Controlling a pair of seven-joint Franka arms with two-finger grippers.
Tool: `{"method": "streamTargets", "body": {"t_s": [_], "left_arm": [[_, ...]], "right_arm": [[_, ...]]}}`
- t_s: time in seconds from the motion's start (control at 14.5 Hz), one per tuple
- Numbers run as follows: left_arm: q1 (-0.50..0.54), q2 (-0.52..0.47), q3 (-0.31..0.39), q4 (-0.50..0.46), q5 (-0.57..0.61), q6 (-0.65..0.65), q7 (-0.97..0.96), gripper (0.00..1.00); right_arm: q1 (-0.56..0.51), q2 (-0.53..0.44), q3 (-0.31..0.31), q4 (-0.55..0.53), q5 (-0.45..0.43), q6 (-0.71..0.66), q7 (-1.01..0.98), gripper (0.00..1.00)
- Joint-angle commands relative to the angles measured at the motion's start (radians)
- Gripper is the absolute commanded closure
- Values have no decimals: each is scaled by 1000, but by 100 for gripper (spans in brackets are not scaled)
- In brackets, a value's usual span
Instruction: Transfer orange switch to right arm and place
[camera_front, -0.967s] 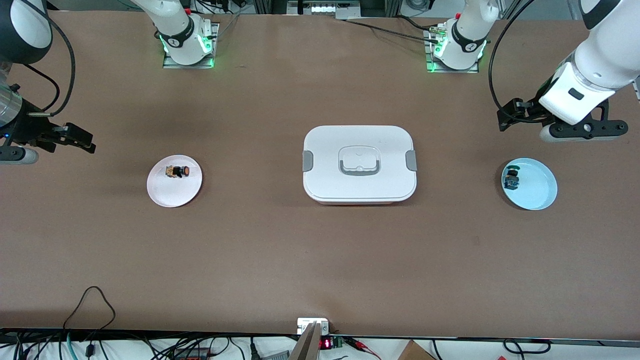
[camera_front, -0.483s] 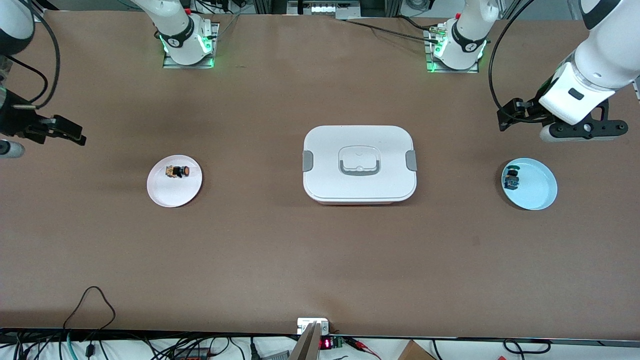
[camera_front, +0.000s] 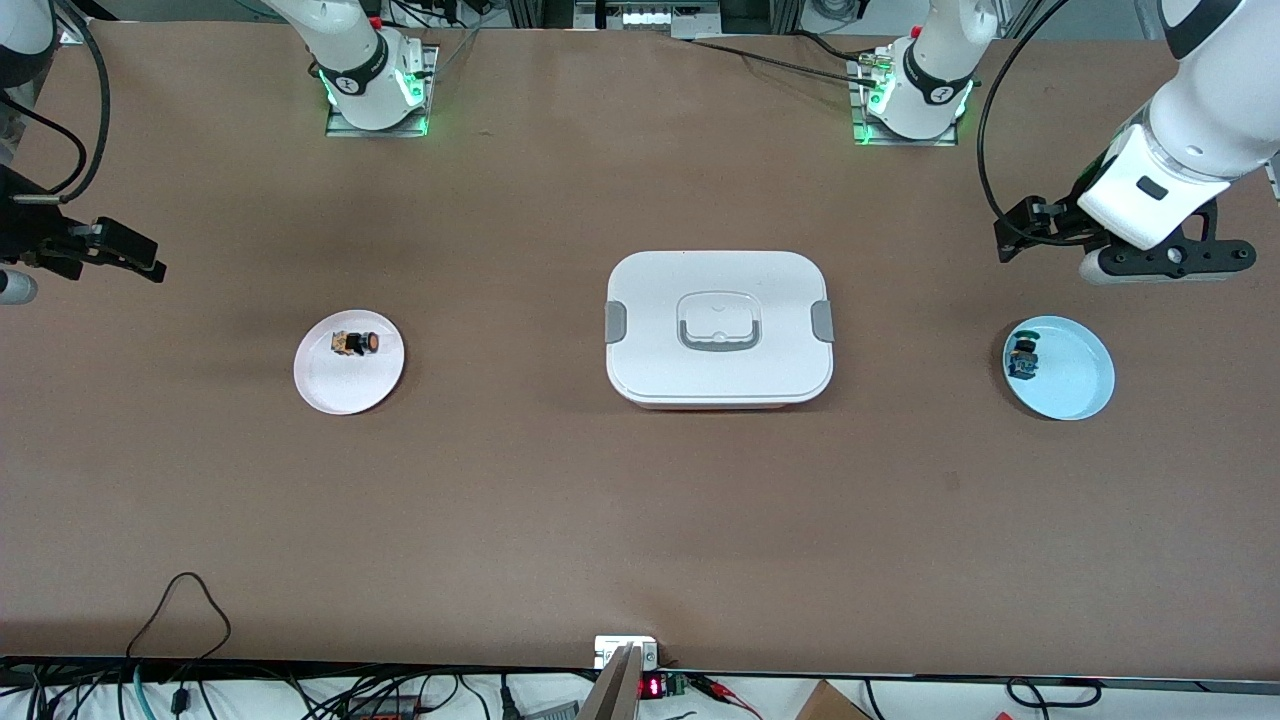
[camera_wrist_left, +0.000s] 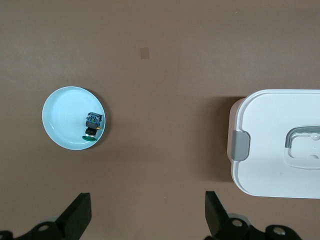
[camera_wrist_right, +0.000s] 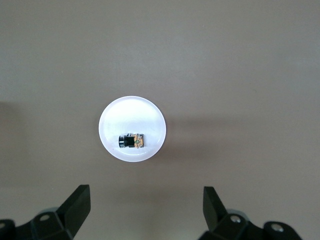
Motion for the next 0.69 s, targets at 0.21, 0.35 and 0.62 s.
{"method": "streamTargets", "body": {"t_s": [0.21, 0.35, 0.62], "left_arm": [[-2, 12, 3, 31, -8, -19, 9, 0], [-4, 12, -1, 31, -7, -21, 7, 0], [-6, 13, -6, 31, -7, -21, 7, 0]], "right_arm": [[2, -7, 7, 8, -5, -19, 12, 0], [2, -7, 7, 8, -5, -19, 13, 0], [2, -11, 8, 8, -3, -19, 16, 0]]}}
